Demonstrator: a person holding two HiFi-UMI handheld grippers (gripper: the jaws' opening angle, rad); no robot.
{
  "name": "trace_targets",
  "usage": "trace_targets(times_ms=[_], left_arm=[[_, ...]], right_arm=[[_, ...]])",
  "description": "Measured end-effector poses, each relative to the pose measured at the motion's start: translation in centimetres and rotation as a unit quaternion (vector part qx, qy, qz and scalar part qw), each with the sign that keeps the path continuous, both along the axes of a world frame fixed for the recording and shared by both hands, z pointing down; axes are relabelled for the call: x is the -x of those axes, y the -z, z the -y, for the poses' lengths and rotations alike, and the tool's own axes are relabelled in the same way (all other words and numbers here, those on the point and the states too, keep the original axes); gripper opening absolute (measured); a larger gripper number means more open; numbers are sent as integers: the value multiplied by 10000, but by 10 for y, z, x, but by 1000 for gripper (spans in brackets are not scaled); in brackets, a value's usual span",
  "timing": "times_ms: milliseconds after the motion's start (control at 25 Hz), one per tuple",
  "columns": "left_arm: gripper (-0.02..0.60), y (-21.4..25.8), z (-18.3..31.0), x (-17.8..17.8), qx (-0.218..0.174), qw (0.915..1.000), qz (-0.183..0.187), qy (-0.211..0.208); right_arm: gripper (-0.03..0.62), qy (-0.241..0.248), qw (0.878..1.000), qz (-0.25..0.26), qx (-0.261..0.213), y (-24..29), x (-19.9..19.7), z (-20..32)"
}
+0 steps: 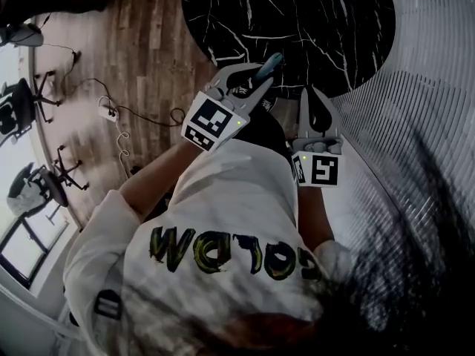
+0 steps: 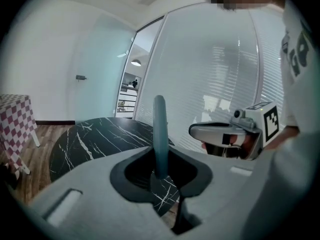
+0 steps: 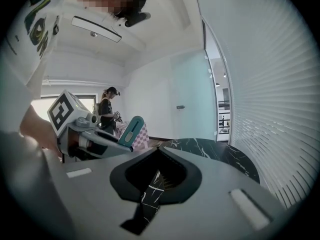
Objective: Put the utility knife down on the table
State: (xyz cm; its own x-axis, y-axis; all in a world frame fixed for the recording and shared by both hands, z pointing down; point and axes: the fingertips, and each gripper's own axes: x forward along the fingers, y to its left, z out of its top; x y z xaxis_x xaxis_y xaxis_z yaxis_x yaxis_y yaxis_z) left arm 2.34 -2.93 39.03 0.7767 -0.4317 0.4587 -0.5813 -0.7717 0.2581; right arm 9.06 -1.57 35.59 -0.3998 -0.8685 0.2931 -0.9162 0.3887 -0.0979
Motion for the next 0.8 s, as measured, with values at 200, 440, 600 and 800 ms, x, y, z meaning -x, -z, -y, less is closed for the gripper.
trace_targets(times_ms=[200, 440, 600, 800], left_arm=[[74, -24, -2, -2, 174, 9998, 108, -34], [74, -57, -3, -9, 370, 9989, 254, -147], [74, -78, 5, -14, 423, 9983, 347, -196], [74, -105, 7, -17, 595, 9969, 471, -203]], right_arm=[[2, 86, 9999, -66, 82, -18, 1, 4], [2, 92, 9996, -75, 268, -47, 0, 8], [2, 81, 9992, -168, 359, -72, -4, 16], [2, 65, 9982, -289, 516, -103, -13, 20]])
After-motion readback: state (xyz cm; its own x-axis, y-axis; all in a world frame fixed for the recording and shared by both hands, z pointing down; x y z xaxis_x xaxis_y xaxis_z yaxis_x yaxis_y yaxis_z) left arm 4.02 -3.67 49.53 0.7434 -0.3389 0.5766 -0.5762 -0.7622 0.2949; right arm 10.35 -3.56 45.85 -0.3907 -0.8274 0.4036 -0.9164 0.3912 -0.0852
